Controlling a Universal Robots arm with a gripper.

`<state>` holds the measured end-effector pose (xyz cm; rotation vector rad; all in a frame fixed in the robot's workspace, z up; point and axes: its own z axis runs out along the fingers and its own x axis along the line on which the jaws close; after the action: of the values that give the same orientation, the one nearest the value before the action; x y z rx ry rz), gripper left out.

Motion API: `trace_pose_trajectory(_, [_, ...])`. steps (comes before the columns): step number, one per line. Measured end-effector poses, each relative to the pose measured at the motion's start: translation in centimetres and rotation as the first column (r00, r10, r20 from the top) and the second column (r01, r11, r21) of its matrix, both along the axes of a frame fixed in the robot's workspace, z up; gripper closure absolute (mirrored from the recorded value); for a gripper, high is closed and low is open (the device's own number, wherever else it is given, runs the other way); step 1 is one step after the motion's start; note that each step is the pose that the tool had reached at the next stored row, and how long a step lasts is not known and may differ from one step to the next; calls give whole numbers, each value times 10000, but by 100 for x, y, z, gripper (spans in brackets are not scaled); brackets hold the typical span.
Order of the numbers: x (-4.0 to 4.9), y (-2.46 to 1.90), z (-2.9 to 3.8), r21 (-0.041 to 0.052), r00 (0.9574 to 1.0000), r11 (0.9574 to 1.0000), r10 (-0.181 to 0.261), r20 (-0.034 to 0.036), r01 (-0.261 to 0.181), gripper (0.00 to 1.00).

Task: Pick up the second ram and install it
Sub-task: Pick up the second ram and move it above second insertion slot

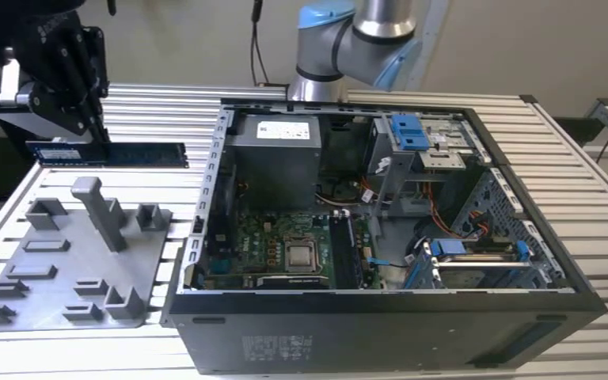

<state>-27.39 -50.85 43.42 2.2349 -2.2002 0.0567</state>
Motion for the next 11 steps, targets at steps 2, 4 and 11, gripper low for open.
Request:
trace_pose_trajectory(2, [51,0,0,0,10000,10000,0,-1,0,86])
trace_pose_trajectory(4, [94,0,0,0,10000,10000,0,-1,0,86])
trace_pose_trajectory(11, [251,0,0,0,10000,10000,0,-2,0,86])
